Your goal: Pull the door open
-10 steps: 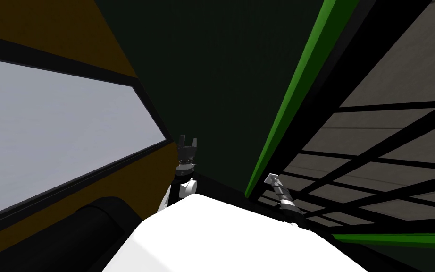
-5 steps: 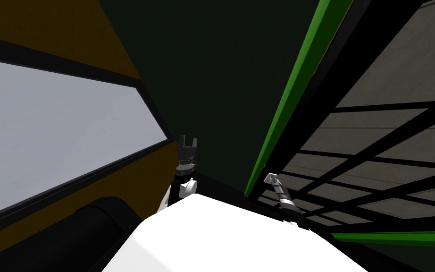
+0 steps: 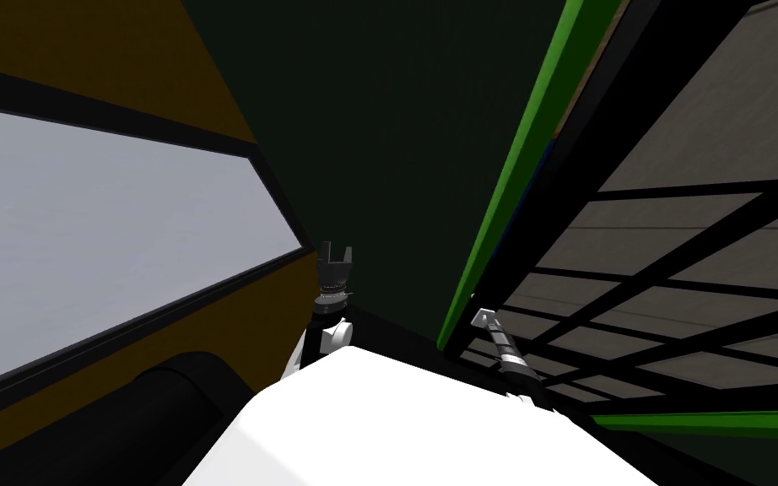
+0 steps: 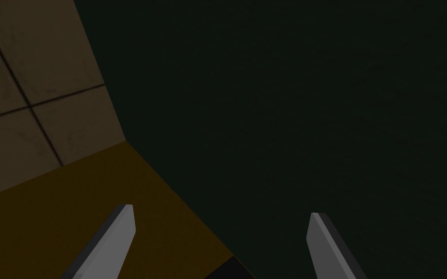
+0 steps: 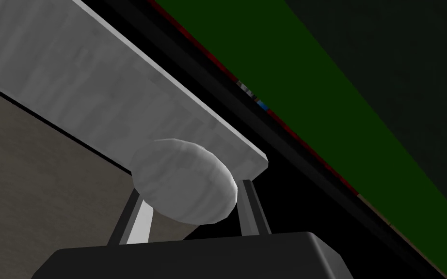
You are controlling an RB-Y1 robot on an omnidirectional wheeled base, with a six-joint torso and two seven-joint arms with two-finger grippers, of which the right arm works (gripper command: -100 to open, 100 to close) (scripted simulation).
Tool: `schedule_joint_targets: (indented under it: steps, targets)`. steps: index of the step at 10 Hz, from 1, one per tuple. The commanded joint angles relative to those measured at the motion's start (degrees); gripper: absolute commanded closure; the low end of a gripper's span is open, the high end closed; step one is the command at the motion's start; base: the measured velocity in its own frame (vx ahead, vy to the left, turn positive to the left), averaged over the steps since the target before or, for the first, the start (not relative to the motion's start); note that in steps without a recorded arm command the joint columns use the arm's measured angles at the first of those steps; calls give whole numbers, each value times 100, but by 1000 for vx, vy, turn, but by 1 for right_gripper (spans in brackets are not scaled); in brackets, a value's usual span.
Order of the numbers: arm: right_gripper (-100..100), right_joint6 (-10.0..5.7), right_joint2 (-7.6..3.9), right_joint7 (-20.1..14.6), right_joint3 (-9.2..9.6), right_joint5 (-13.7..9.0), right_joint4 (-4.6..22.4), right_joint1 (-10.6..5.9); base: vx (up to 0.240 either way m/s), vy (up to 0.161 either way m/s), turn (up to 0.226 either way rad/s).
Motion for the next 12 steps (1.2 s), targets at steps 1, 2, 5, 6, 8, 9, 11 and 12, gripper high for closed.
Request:
schedule_joint_targets:
  steps: [1,2,5,6,8,9,11,12]
  targets:
    - [100,-3,74,-218,92,-19,19,-6,-32,-17,16]
    - [100,-2,61,-421,154,-97,19,-12,-39,-12,8]
    - [100,0,48,-695,218,-177,18,-19,-28,-9,16]
    - [100,2,35,-929,282,-257,17,-26,-32,-12,26]
    - [100,4,22,-1172,346,-338,16,-32,-37,-16,25]
    - [100,6,9,-1364,409,-418,16,-39,-38,-5,3]
    - [100,8,-5,-1623,476,-502,15,-46,-32,-12,23]
    - [100,8,-5,-1650,476,-502,15,-46,-29,-17,23]
